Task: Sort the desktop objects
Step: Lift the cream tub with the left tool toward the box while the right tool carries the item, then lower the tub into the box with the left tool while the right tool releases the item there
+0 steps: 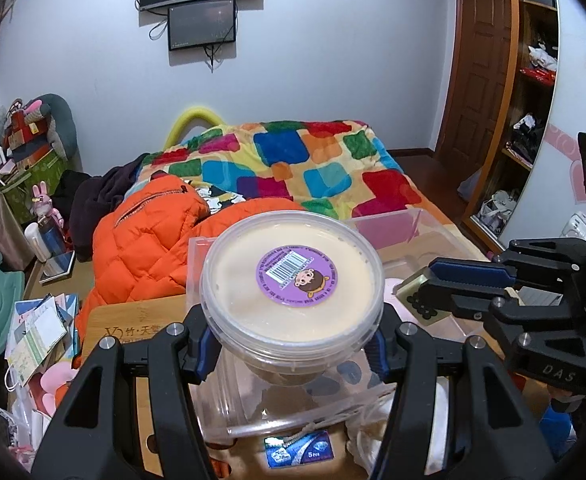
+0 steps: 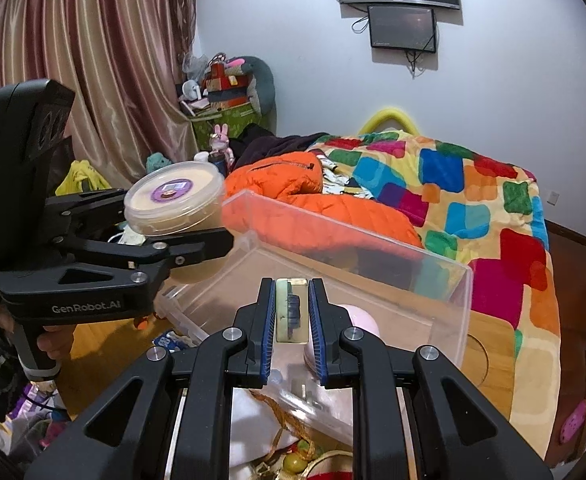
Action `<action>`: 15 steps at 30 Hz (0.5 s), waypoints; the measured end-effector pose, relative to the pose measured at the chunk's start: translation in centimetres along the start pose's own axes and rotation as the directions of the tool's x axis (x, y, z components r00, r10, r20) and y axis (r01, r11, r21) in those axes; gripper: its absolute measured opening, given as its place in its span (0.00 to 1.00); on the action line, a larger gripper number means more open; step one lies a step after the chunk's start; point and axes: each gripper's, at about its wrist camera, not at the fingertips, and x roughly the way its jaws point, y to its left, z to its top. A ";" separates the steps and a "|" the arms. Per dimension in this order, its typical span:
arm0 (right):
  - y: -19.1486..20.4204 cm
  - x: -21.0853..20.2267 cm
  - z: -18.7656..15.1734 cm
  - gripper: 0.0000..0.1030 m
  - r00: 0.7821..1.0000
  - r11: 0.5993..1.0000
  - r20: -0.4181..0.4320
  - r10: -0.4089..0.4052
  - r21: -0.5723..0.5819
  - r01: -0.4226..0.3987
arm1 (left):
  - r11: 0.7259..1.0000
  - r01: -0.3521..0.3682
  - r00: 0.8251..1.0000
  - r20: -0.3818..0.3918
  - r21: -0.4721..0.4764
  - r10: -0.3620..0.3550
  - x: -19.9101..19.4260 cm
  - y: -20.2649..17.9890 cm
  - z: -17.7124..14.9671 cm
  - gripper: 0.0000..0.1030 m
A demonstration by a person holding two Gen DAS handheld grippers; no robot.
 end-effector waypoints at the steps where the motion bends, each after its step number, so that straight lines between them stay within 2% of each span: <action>1: 0.0 0.2 0.0 0.14 1.000 1.000 -0.004 0.001 -0.002 -0.001 | 1.000 -0.002 1.000 -0.003 0.002 0.002 0.2 0.0 -0.1 0.56; 10: 0.1 2.7 0.1 0.14 0.998 1.000 -0.055 0.017 -0.007 -0.018 | 1.000 -0.005 0.997 -0.073 0.030 0.007 2.4 -0.1 -0.5 0.56; 15: 0.4 3.4 0.4 0.14 0.995 0.998 -0.097 -0.019 -0.067 0.012 | 0.998 -0.006 0.995 -0.102 0.056 0.012 3.1 -0.3 -0.6 0.56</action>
